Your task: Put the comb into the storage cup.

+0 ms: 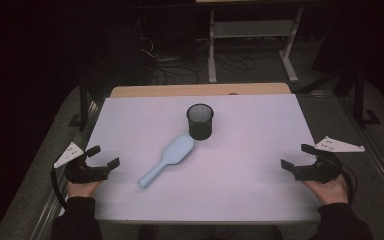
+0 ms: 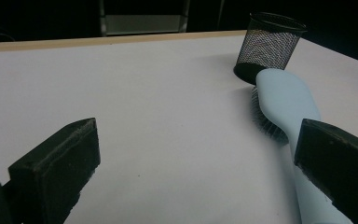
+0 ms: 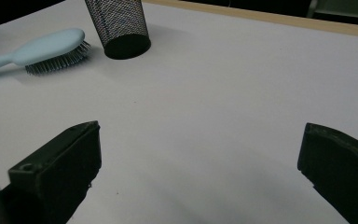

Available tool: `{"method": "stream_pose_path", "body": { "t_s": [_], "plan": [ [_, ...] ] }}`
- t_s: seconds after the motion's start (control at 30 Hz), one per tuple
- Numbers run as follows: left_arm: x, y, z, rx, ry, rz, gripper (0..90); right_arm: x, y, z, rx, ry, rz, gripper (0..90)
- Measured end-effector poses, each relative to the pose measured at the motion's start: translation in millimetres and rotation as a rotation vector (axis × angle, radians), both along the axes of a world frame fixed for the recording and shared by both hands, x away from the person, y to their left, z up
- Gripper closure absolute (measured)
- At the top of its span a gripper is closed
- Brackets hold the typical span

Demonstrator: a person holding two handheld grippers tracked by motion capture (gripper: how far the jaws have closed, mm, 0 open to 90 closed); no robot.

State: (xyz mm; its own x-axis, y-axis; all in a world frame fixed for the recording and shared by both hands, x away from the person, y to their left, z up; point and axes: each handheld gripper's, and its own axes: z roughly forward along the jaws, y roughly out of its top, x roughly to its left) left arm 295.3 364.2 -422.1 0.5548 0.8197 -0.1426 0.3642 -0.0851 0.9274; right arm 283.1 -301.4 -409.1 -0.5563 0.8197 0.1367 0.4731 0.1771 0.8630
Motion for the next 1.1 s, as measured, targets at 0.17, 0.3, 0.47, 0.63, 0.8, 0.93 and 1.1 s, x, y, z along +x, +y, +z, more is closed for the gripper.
{"method": "stream_pose_path", "body": {
  "t_s": [0.17,0.3,0.47,0.63,0.8,0.93,1.1],
  "plan": [
    [-0.2,0.3,-0.4,0.001,0.003,-0.005,0.0,-0.6,1.6,-1.5,-0.005,0.002,0.007,0.0],
    [0.0,0.4,-0.4,0.000,0.004,-0.005,0.0,-1.1,2.7,-1.5,-0.006,0.002,0.011,0.0],
    [0.7,0.6,0.0,-0.002,0.007,-0.010,0.0,-1.4,3.0,-1.5,-0.009,0.001,0.015,0.0],
    [0.5,0.6,0.3,-0.003,0.010,-0.014,0.0,-1.8,3.0,-1.7,-0.010,0.003,0.017,0.0],
    [0.1,1.0,2.3,-0.006,0.008,-0.010,0.0,-1.8,3.8,-2.0,-0.012,0.003,0.024,0.0],
    [-1.2,0.5,3.9,-0.004,0.010,-0.018,0.0,-2.0,4.9,-2.2,-0.017,0.006,0.029,0.0],
    [-1.8,-3.0,4.8,0.006,0.013,-0.030,0.0,-2.3,4.9,-2.1,-0.022,-0.002,0.026,0.0]
  ]
}}
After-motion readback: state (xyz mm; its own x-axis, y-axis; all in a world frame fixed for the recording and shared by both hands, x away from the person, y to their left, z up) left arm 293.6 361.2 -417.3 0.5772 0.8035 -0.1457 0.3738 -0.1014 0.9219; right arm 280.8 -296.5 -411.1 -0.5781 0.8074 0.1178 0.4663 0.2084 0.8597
